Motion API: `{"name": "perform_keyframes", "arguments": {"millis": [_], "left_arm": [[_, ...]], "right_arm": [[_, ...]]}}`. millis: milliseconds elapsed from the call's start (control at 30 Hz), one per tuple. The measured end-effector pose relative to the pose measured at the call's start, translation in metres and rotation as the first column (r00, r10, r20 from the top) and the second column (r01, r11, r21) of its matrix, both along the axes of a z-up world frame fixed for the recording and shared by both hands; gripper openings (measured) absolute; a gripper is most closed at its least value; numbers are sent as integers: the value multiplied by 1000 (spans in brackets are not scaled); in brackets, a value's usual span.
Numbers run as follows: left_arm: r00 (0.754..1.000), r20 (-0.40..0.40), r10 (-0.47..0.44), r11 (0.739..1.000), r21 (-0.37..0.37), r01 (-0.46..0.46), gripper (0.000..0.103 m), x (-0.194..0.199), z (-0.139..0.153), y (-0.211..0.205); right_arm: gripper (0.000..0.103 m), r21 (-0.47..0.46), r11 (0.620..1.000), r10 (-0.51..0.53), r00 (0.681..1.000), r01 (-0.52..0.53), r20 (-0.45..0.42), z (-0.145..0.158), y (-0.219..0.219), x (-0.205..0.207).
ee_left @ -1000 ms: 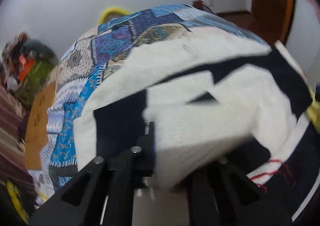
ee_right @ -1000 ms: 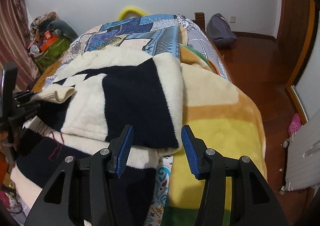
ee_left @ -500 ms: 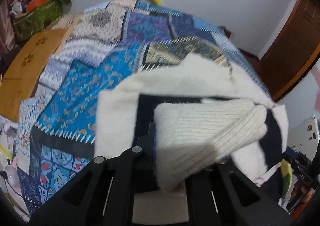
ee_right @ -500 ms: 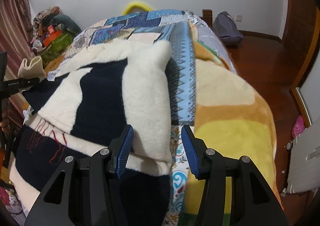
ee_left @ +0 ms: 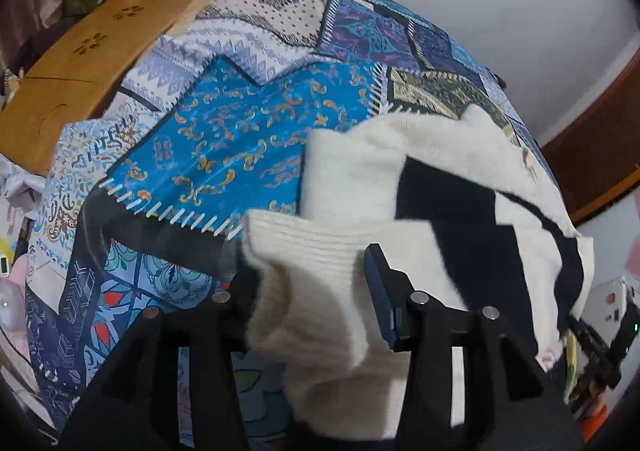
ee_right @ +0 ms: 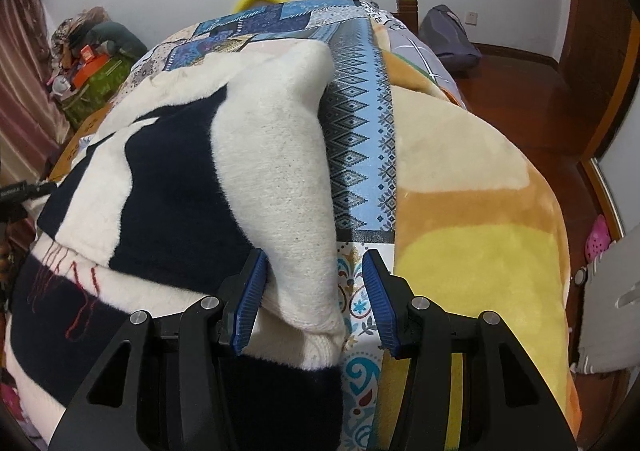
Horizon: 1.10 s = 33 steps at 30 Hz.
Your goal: Fold small clothes
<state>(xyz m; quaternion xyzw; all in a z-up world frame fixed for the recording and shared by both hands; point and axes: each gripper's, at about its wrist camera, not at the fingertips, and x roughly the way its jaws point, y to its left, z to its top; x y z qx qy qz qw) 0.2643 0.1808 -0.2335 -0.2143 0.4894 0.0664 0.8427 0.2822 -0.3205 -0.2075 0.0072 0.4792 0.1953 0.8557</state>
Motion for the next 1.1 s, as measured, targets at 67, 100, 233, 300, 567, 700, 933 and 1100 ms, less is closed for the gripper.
{"name": "perform_keyframes", "arguments": {"millis": [67,100,233,300,567,700,933,1100], "left_arm": [[1000,-8,-28,1000,10,28,44,-4,-1,1],[999,-7,-36,999,13,36,44,-5,1,3],[999,-3,-41,999,-6,41,44,-11,3,8],[999,-3,-46,999,0,46,40,-12,3,7],[996,-4,-94,993,72,94,13,-9,10,-9],[993,47,-107,990,98,102,11,-8,24,-17],[988,33,-151,980,137,146,12,8,20,-35],[991,-38,-128,982,132,132,21,11,-12,-30]], "right_arm": [[45,9,1000,8,1000,-8,13,7,1,-1],[45,12,1000,10,1000,-10,25,11,2,-1],[46,44,999,9,998,-12,62,27,5,8],[46,48,999,5,998,-8,61,27,9,19],[34,62,998,30,999,-32,33,13,26,49],[20,41,998,52,996,-55,69,19,25,47],[19,73,997,-17,996,11,87,22,3,49],[25,31,999,-36,998,35,47,8,0,51]]}}
